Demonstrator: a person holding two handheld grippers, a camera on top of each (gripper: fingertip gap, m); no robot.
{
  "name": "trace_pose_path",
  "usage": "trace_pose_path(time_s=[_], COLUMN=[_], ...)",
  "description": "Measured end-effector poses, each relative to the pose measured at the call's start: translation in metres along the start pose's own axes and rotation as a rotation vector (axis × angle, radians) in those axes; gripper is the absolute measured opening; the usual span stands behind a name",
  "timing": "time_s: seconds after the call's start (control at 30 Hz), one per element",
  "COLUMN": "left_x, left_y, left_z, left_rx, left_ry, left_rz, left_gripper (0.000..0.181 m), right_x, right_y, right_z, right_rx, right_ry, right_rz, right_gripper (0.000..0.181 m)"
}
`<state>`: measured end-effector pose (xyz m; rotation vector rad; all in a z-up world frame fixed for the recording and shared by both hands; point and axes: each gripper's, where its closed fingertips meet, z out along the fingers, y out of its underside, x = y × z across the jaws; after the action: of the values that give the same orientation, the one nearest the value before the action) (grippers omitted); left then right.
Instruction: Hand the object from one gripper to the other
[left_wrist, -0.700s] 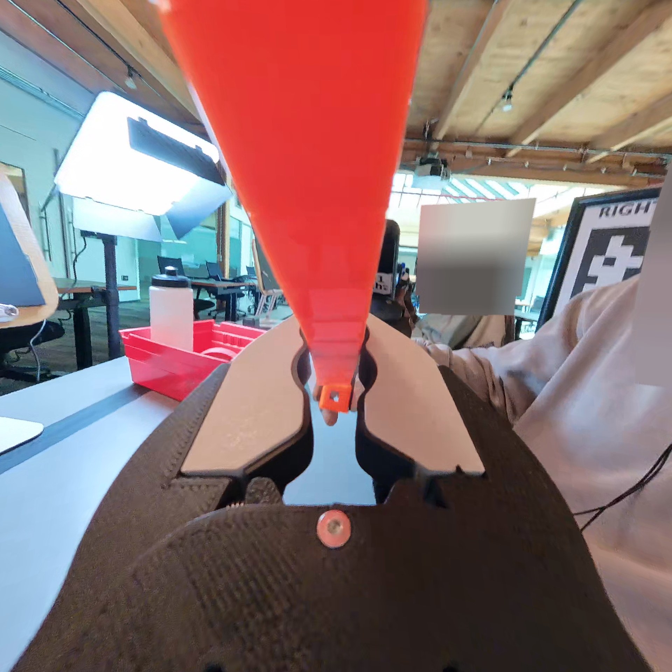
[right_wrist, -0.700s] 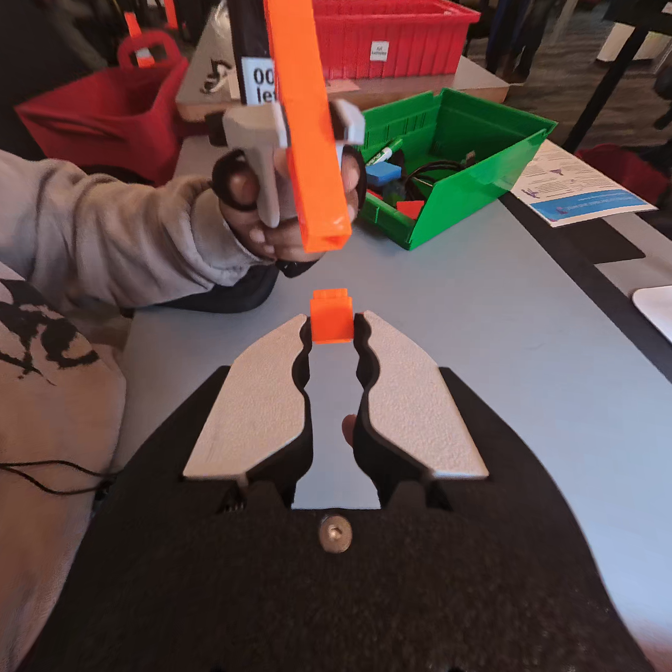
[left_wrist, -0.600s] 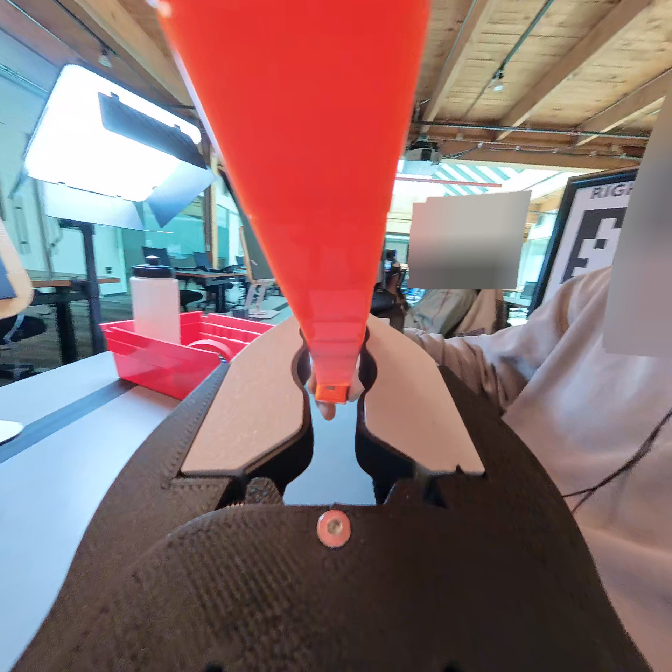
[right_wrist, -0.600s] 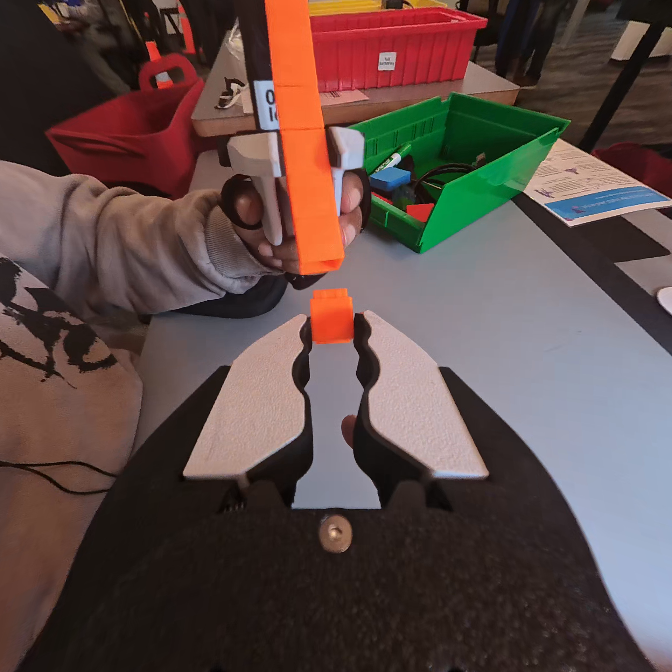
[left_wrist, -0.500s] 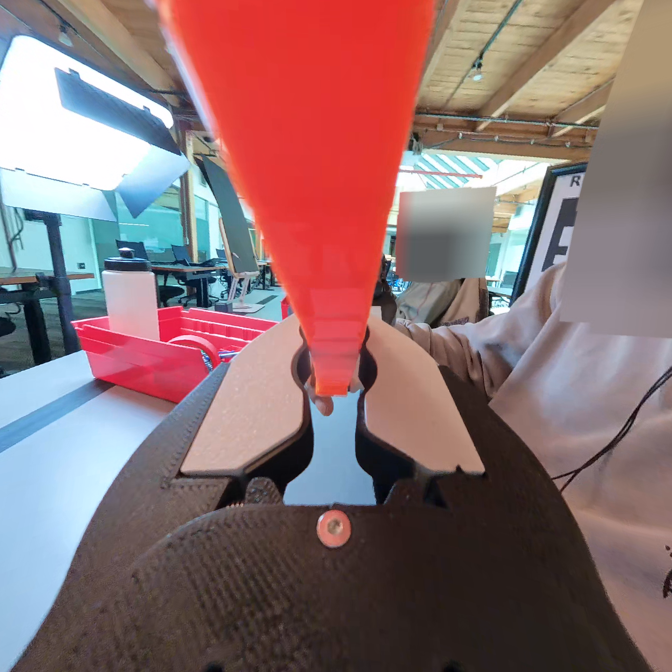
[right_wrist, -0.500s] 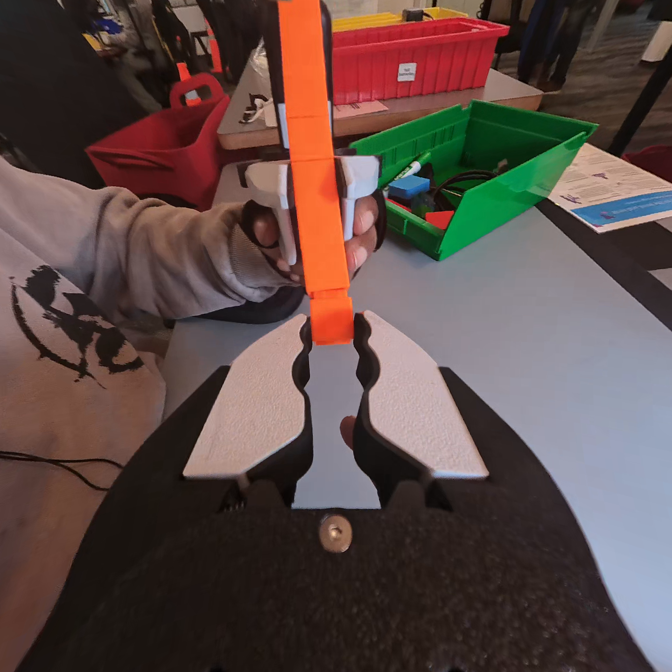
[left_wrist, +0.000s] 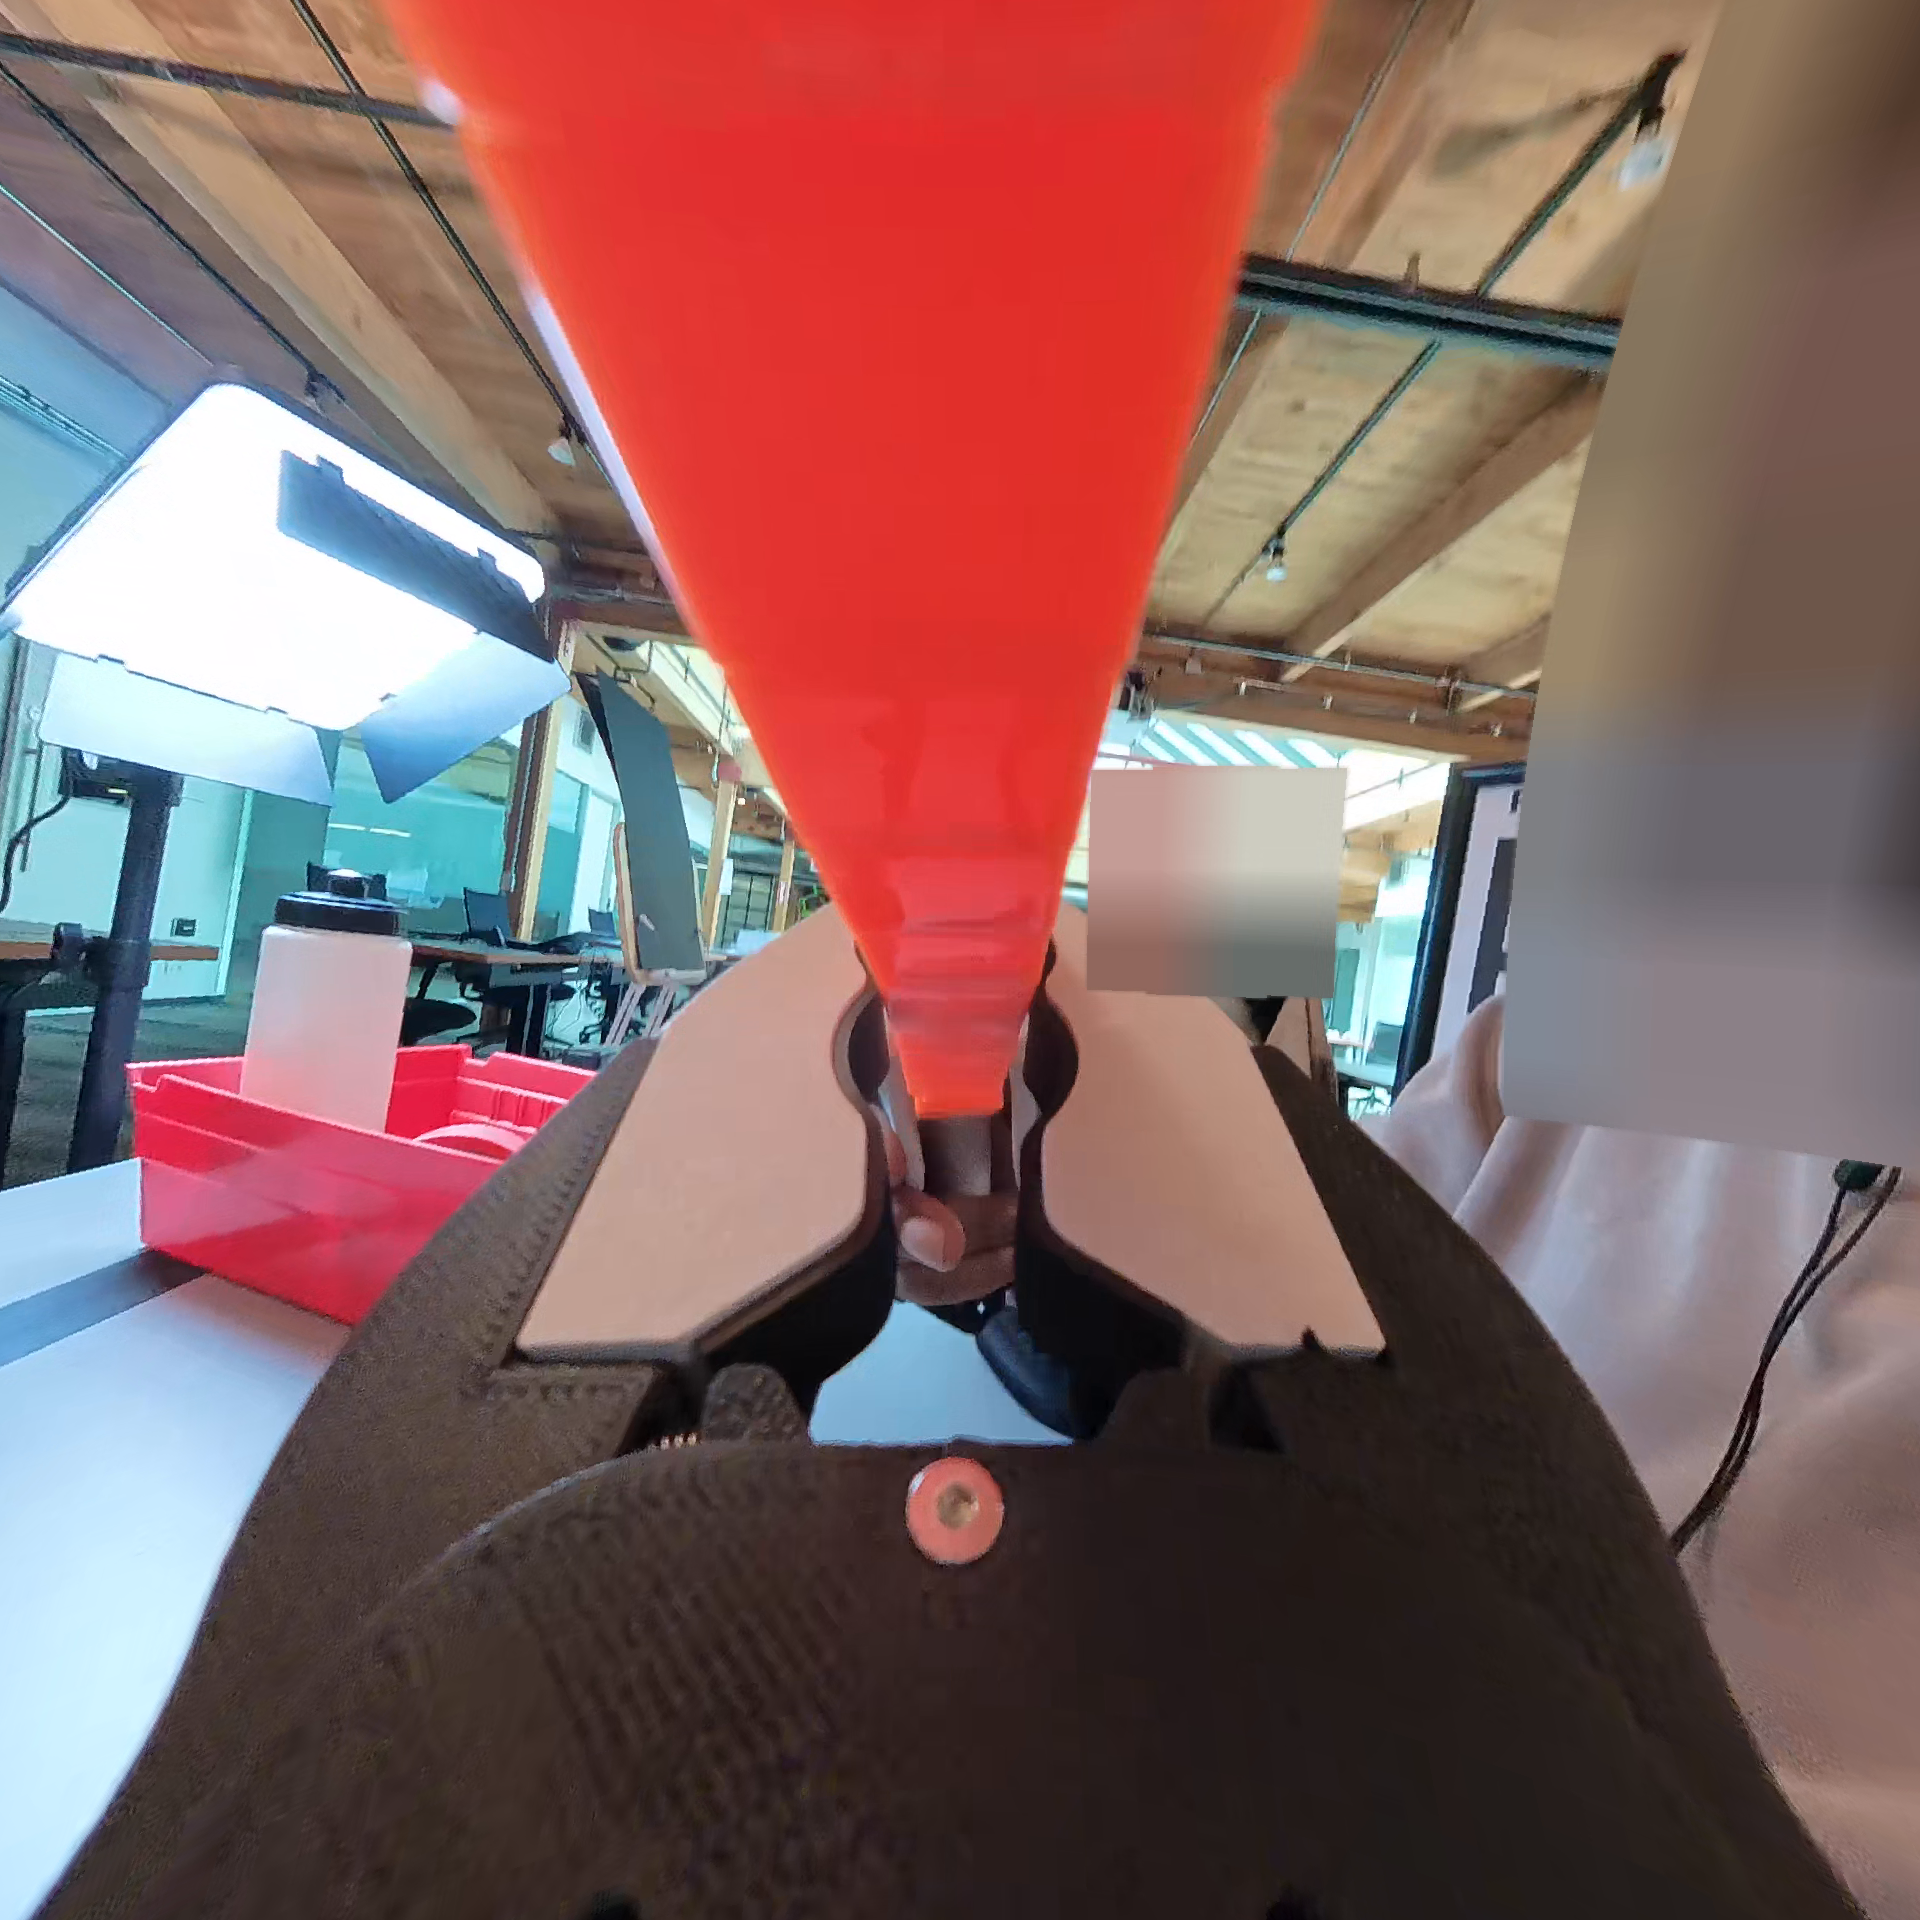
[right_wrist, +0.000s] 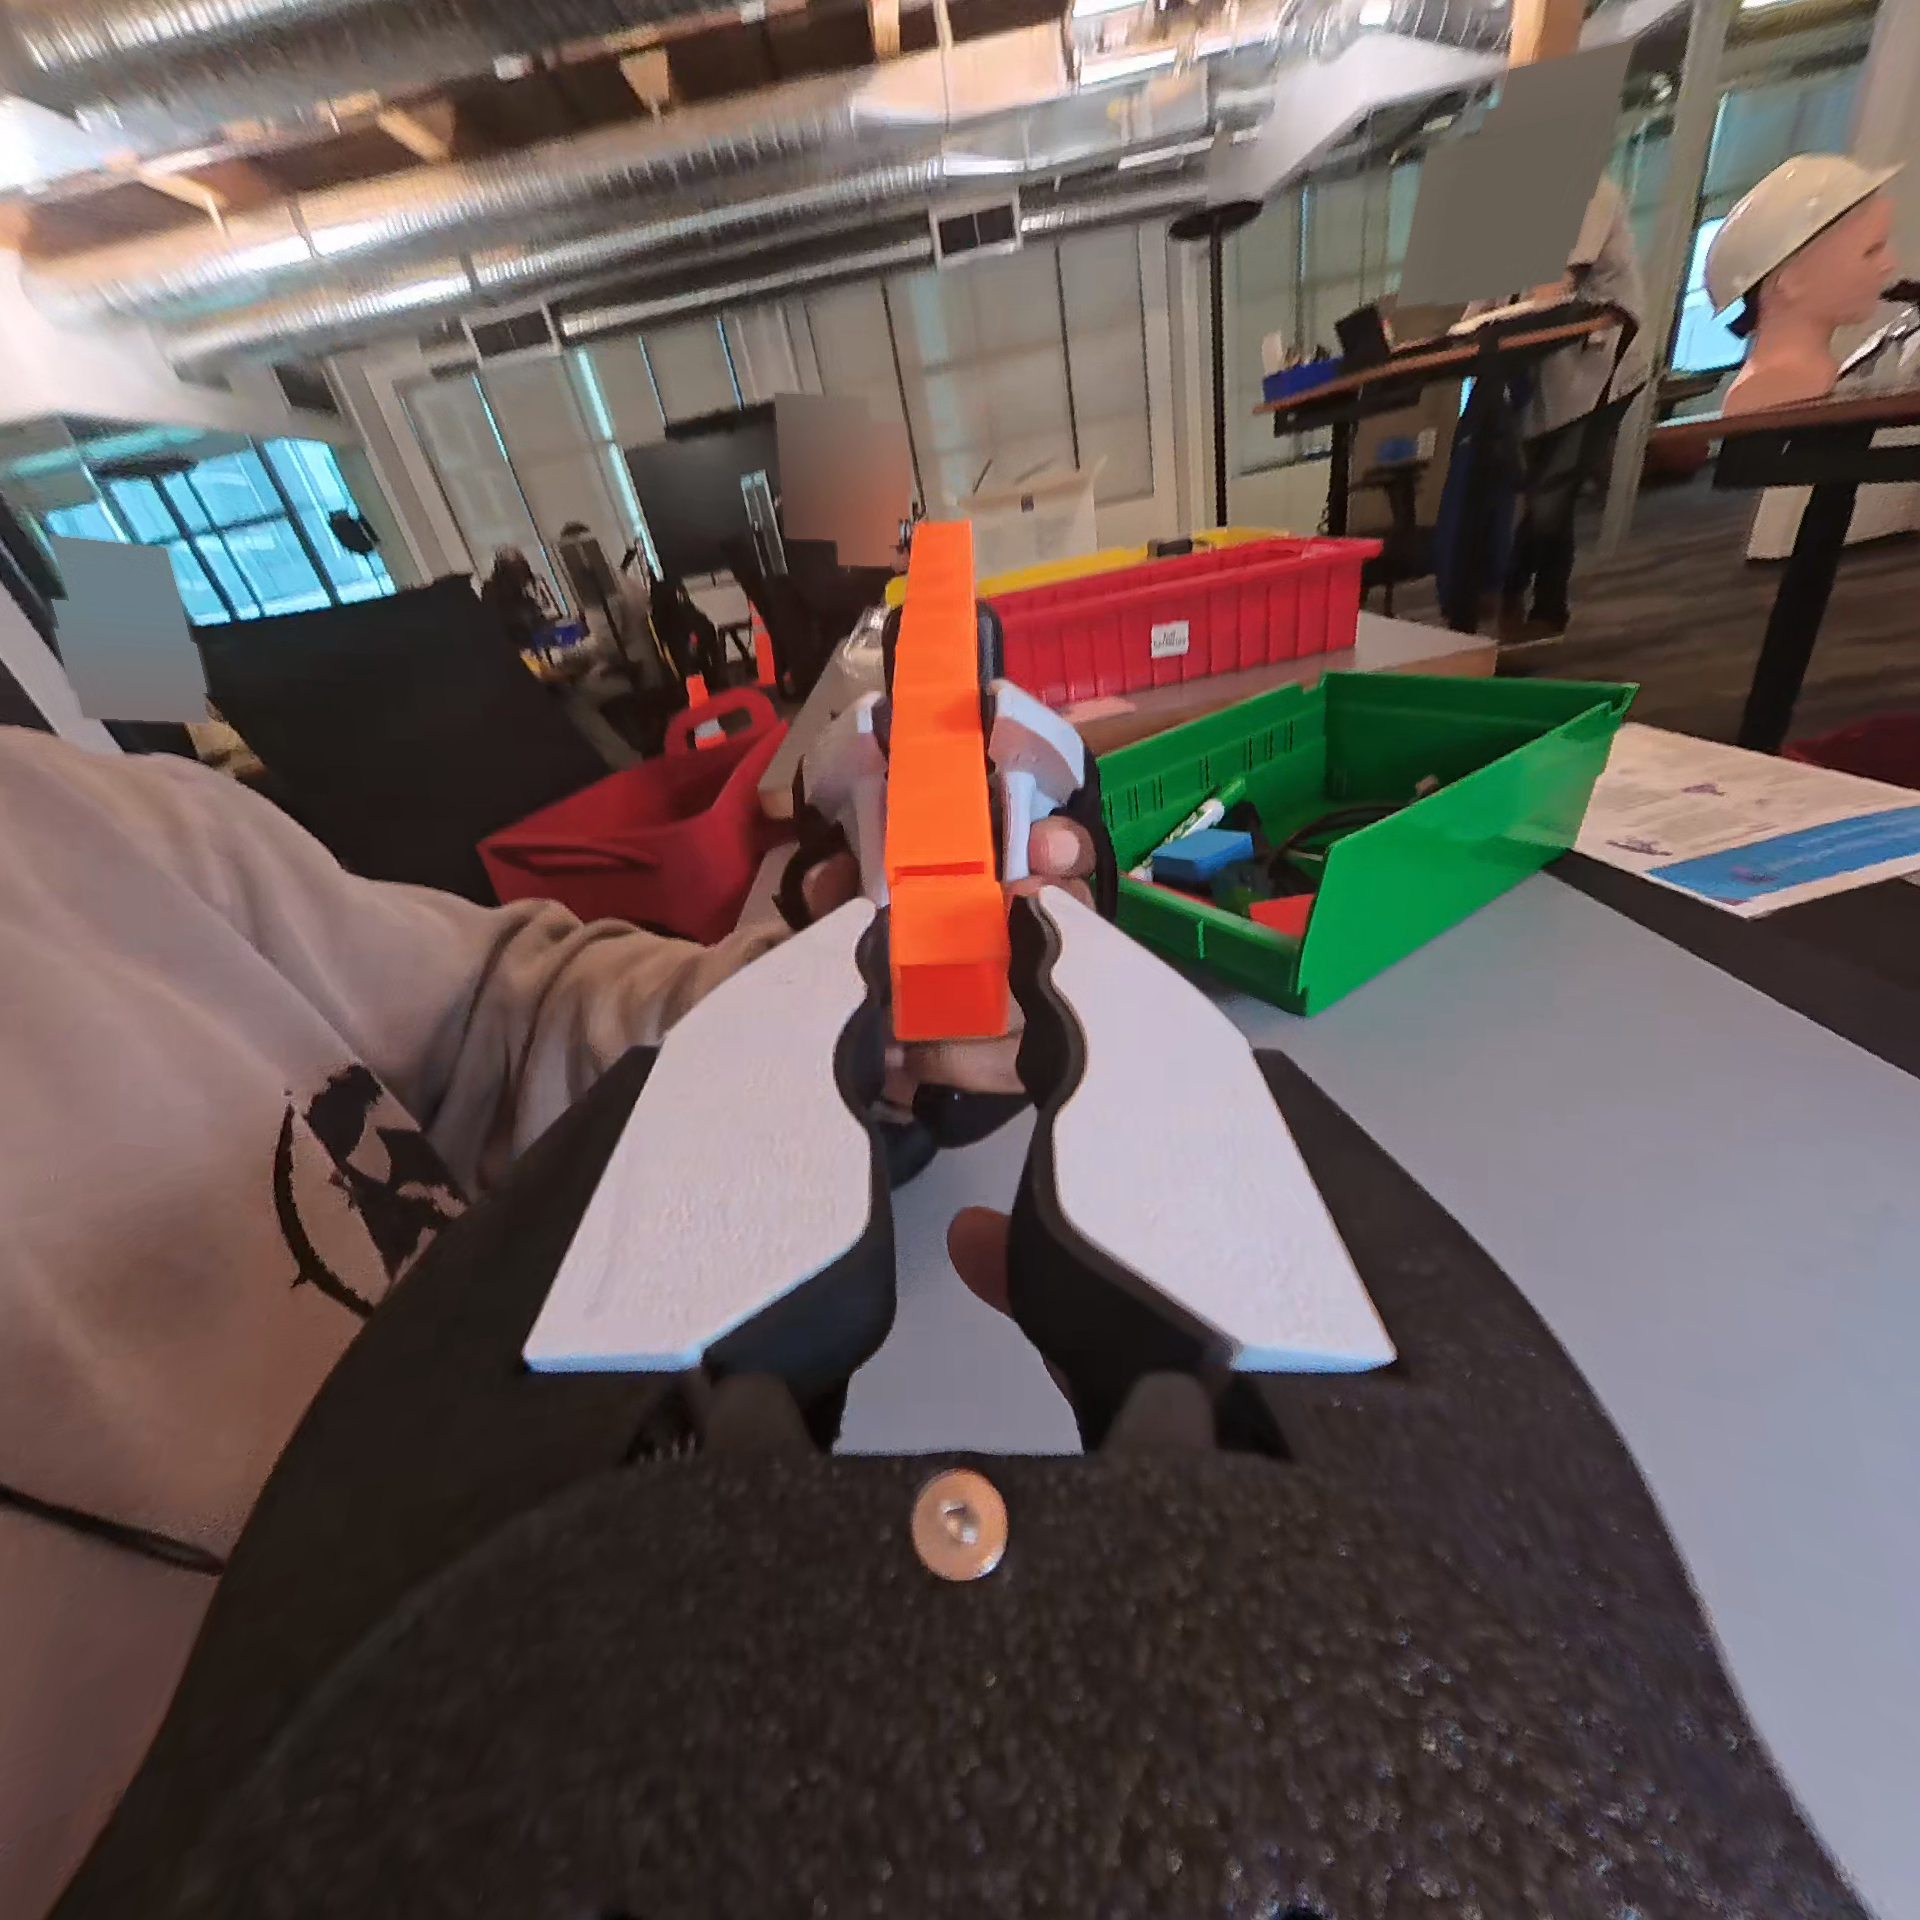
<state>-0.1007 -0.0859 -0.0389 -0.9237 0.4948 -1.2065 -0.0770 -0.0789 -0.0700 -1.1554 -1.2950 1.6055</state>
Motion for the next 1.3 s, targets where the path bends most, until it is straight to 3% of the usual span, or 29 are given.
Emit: trace_pose_path(time_s=[0.17,0.3,0.43,0.6,1.03,1.17,1.3], left_x=[-0.002,-0.001,-0.004,-0.01,-0.011,-0.01,-0.009], left_y=[-0.01,-0.009,-0.015,-0.018,-0.012,-0.003,-0.001], left_z=[0.0,0.002,0.004,0.003,0.005,0.006,0.006], left_rx=[0.135,0.111,0.176,0.249,0.204,0.082,0.059], left_ry=[-0.04,-0.058,-0.076,-0.095,-0.124,-0.122,-0.125], left_rz=[-0.069,-0.051,-0.089,-0.164,-0.147,-0.134,-0.122], left_gripper=[0.022,0.023,0.022,0.022,0.023,0.023,0.023], right_x=[0.0,0.001,0.002,0.007,0.009,0.008,0.008], right_y=[-0.013,-0.012,-0.024,-0.031,-0.024,-0.02,-0.018], right_z=[0.001,0.002,0.001,0.0,0.001,-0.001,-0.001], right_rx=[0.123,0.112,0.217,0.239,0.222,0.209,0.223], right_ry=[0.012,0.036,0.023,0.058,0.051,0.04,0.033], right_rz=[0.034,0.018,0.088,0.091,0.144,0.153,0.172], right_gripper=[0.021,0.021,0.021,0.021,0.021,0.021,0.021])
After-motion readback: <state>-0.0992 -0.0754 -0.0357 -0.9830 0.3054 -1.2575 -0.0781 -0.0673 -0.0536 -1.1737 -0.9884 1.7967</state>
